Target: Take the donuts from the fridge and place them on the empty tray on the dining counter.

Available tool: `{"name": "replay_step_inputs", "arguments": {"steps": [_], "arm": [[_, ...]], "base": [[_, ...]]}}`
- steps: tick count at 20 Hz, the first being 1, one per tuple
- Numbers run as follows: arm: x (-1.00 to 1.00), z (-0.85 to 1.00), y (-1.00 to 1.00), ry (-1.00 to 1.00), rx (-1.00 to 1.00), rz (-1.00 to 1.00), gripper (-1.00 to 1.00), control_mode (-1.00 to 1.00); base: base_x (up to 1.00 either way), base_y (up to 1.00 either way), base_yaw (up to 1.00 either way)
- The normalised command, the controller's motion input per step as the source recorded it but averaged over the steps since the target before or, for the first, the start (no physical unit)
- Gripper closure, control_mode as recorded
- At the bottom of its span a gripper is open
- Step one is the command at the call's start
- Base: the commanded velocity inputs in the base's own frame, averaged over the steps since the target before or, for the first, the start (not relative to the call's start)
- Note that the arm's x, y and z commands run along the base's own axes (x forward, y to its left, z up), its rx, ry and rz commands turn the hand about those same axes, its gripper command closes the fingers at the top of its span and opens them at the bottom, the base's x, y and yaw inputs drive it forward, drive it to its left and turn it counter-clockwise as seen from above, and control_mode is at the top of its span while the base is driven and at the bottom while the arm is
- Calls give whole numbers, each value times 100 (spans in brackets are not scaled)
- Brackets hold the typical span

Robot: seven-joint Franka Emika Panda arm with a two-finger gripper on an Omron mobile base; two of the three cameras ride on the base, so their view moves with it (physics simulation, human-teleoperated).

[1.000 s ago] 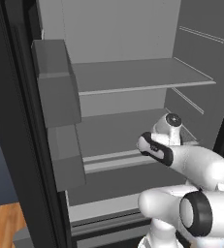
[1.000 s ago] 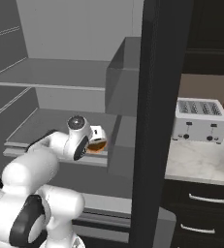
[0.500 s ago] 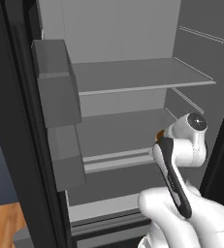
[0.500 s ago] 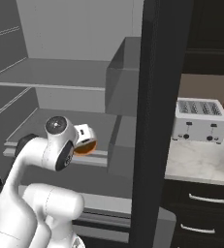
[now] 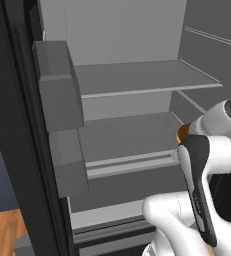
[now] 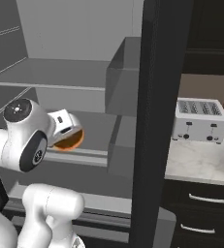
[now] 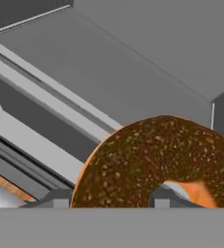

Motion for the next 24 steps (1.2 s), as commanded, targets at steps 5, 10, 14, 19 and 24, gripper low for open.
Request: {"name": "replay_step_inputs", "arguments": {"steps": [5, 10, 14, 19, 24], "arm": [[-100, 100, 16, -13, -12, 5, 100, -100], [-100, 89, 2, -25, -8, 11, 100, -100], [-98, 15, -5, -23, 0, 15, 100, -100], [-18, 0, -8, -3, 0, 0, 100, -100], [0, 0, 0, 0, 0, 0, 100, 100]], "base": [[0, 0, 0], [0, 0, 0], [0, 0, 0], [0, 0, 0], [-31, 0, 0]]}}
